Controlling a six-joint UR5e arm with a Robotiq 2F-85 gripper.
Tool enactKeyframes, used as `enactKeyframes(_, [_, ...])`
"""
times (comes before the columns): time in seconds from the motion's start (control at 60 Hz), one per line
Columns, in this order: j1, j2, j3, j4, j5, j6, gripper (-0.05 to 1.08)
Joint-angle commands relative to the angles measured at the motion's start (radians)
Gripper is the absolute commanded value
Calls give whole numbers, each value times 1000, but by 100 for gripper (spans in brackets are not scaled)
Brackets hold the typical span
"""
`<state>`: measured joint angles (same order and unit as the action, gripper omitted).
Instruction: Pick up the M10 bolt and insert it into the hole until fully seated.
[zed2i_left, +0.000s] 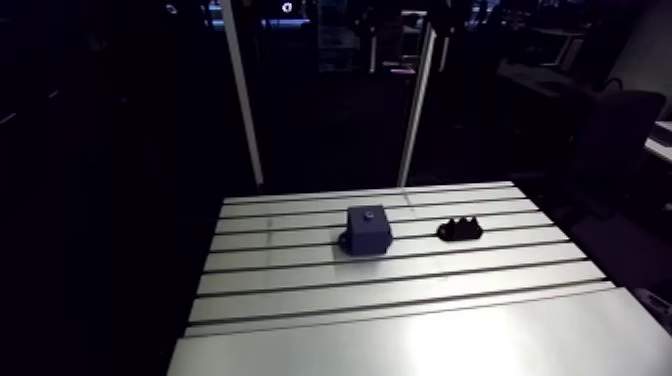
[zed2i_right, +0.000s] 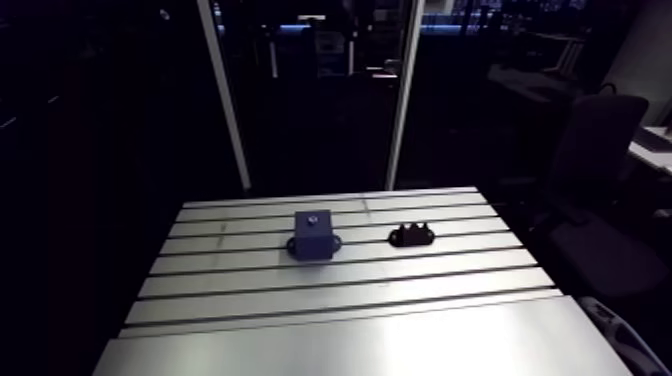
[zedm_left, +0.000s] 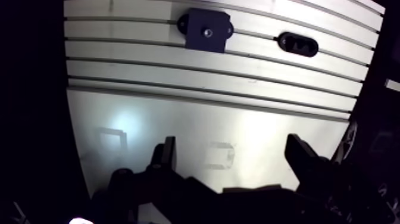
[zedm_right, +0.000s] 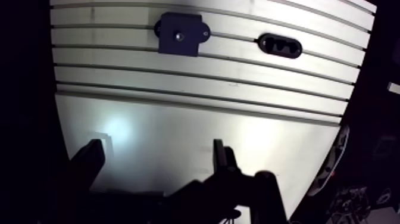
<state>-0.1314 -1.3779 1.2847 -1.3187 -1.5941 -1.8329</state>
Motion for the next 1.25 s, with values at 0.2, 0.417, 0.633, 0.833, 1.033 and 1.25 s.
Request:
enactKeyframes(0.2, [-5, -49, 39, 11, -2, 14, 1])
enactKeyframes(0.417, [-5, -52, 19, 0, -5, 14, 1])
enactKeyframes(0.633, [-5, -49, -25, 2, -4, 13, 1])
enactKeyframes(0.833, [-5, -43, -32, 2, -2, 11, 1])
enactKeyframes(1.033, [-5, -45, -31, 2, 0, 11, 1])
enactKeyframes(1.25, [-5, -46, -29, 2, -2, 11, 1])
